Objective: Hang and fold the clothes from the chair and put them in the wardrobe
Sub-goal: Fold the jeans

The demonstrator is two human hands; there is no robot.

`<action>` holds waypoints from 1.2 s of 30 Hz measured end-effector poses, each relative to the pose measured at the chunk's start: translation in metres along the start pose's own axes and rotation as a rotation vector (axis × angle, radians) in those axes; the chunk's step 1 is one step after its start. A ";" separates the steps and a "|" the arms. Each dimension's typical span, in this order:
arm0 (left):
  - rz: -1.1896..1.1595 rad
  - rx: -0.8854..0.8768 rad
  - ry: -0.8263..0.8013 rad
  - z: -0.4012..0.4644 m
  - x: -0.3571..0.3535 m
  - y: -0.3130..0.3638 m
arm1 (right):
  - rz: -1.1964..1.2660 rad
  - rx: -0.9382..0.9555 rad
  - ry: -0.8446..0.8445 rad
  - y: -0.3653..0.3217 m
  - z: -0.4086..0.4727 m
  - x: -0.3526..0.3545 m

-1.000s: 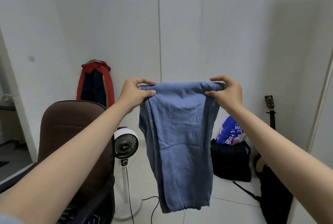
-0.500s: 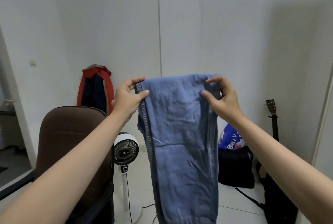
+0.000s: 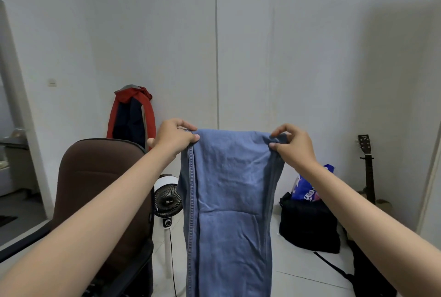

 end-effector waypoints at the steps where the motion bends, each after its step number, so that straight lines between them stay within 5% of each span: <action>1: 0.092 -0.009 -0.003 -0.003 -0.001 -0.002 | -0.004 -0.027 0.003 0.003 -0.001 -0.002; 10: 0.235 -0.080 -0.125 -0.002 0.003 -0.017 | 0.207 -0.195 -0.164 -0.003 -0.001 -0.003; 15: -0.562 0.148 -0.204 -0.007 0.001 -0.018 | 0.655 -0.198 -0.111 -0.001 -0.008 -0.007; 18: -0.846 0.071 -0.311 -0.013 -0.005 -0.013 | 0.631 -0.019 -0.241 -0.003 -0.015 -0.010; 24: -0.807 -0.019 -0.224 -0.016 -0.015 -0.015 | 0.805 -0.098 -0.049 -0.015 -0.006 0.000; 27: -0.848 0.078 -0.153 -0.016 -0.017 -0.014 | 0.901 -0.126 -0.153 -0.015 -0.011 -0.002; 31: -0.925 0.108 -0.122 -0.011 -0.017 -0.014 | 0.719 -0.011 -0.280 -0.014 -0.019 0.004; 36: -0.624 -0.133 -0.093 -0.011 -0.009 0.006 | 0.562 -0.094 0.091 -0.006 -0.014 0.011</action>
Point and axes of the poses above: each hand's wrist, its own z-axis towards the middle knuckle, its own x-axis out of the back of the hand, y = z × x, the point moved 3 cm from there along z, towards the middle knuckle, and after that the axes turned 2 degrees about -x, right-handed, at the moved point
